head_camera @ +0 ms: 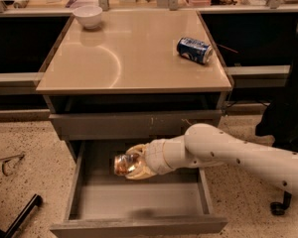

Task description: Pick orange can from middle drawer and place on counter

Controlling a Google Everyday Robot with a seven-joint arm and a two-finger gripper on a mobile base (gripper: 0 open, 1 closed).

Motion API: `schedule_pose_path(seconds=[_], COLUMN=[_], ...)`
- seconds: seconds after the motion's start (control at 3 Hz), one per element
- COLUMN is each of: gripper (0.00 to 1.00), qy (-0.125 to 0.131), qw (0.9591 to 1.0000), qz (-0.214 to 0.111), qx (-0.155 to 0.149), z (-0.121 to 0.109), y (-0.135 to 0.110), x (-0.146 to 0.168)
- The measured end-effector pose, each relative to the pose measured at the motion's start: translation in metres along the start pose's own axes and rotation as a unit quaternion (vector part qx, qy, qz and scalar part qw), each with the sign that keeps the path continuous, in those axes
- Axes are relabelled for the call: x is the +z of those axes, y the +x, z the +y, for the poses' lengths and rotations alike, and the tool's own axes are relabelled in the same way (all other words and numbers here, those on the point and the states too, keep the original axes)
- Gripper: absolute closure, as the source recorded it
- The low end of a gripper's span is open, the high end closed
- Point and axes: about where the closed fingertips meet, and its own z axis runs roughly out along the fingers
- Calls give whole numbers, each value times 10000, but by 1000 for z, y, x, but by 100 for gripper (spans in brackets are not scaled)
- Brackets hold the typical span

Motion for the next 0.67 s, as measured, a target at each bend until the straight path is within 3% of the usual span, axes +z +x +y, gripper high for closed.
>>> schedule_pose_path(seconds=[0.33,0.67], gripper=[100,100], qy=[110,111], qw=[9977,9977], qz=[190,190], qx=[-638,-639], z=[-30,-30], y=[-83,-83], x=[-44,-44])
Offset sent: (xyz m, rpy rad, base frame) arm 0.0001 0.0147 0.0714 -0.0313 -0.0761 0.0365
